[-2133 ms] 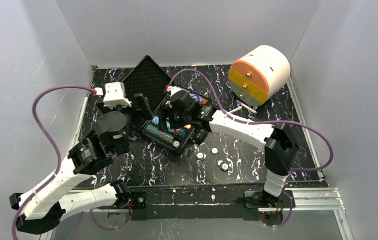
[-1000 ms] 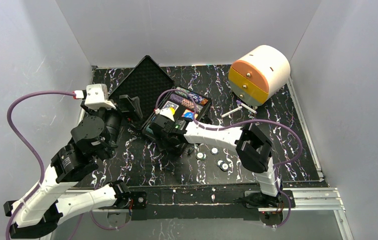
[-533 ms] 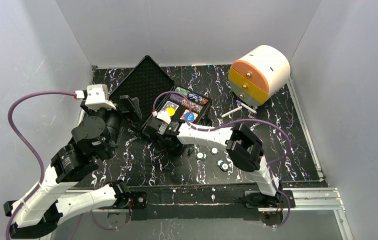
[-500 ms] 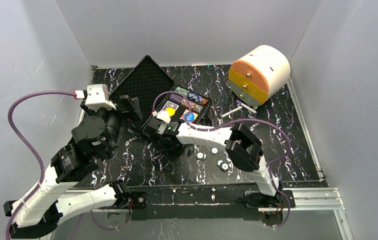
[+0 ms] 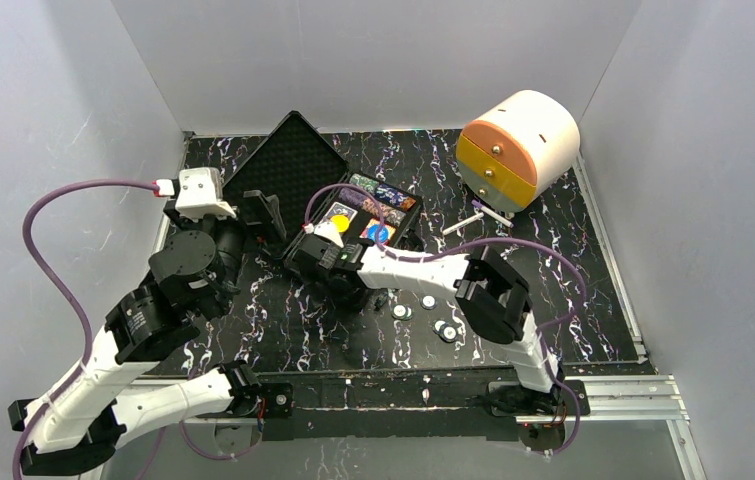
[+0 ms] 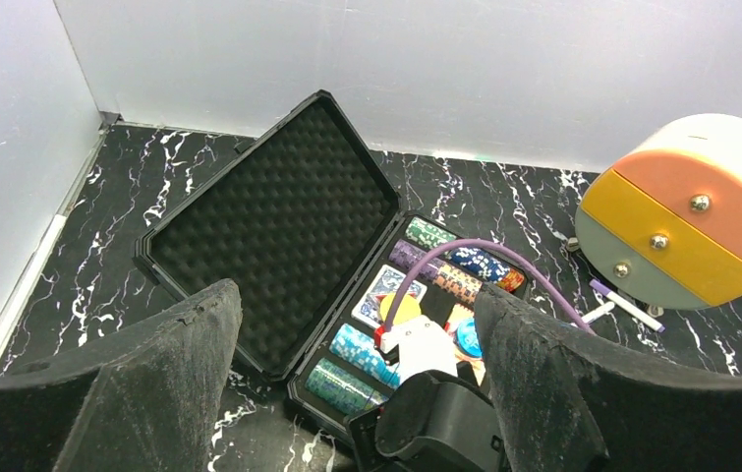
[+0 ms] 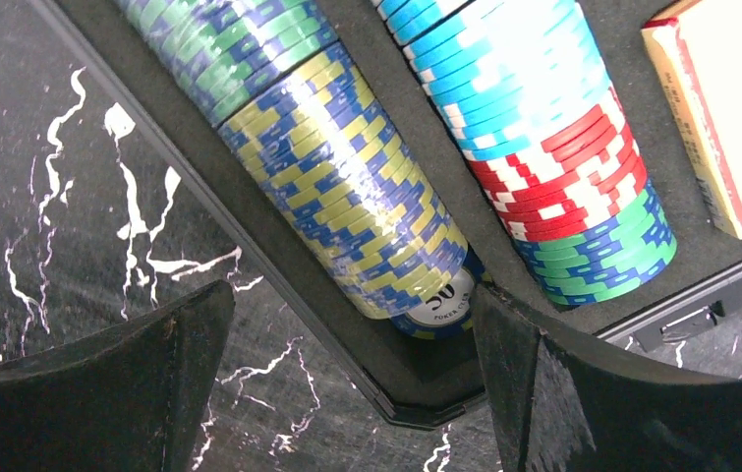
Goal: Pack up texas hold em set
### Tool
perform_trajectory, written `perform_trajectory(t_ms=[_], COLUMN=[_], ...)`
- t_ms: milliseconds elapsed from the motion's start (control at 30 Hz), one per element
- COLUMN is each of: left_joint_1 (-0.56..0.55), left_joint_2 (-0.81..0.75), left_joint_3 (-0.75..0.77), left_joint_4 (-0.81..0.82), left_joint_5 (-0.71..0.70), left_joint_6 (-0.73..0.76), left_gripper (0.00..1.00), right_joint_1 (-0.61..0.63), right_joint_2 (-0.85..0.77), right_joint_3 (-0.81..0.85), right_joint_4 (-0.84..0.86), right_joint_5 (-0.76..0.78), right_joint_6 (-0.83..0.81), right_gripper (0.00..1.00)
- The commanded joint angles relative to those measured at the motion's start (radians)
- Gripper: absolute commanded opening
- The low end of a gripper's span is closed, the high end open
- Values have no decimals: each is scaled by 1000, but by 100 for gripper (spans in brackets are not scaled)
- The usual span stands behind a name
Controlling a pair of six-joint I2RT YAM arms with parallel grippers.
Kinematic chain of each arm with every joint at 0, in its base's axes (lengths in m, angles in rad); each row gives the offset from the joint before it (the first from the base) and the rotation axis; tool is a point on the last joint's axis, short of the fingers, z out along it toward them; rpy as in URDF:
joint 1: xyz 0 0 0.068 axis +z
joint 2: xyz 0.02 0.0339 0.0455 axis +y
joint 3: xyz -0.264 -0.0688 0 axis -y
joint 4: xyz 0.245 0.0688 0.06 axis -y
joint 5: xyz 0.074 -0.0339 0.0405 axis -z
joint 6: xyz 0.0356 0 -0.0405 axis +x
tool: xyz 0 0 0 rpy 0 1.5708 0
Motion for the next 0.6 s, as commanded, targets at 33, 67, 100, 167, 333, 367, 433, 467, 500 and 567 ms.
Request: perform_trajectory(t_ms=[33,67,100,167,333,367,433,467,500,567], left_joint_1=[-4,-3,-3,-4,-4,-3,-3,-3,-3,-3], left_joint_2=[27,32,39,46,65,67,72,75,78,82], left_joint_3=[5,7,7,9,11,9,5,6,6,7], left_joint_4=[-7,-8,-8,-8,-28,-37,-59,-70,-80,-94], left_joint_5=[-15,-12,-8,1,30,37,50,61,70,97], left_joint_6=[2,0,-3,-9,-46,-56,-86,-100,-115,-140], left_gripper=[86,86,86,86,86,86,85,85,85,84], right_joint_1=[-36,-36,-36,-36,-42,-46,-56,-60,-63,-63], right_joint_2=[48,23,2,-23,-78,-96,-142,-176,-205,-260], right_joint_3=[-209,-243,-266,-289,-271,-266,-266,-267,-267,-275], right_joint_4=[183,239,293,335,332,330,337,340,344,356], right_joint_5=[-334,-372,-428,-499,-495,-472,-438,-415,-395,-322], right_joint_6=[-91,-115,-130,-155,-161,-152,-135,-123,-119,-111], right_gripper=[98,98,98,97,84,80,71,70,71,75])
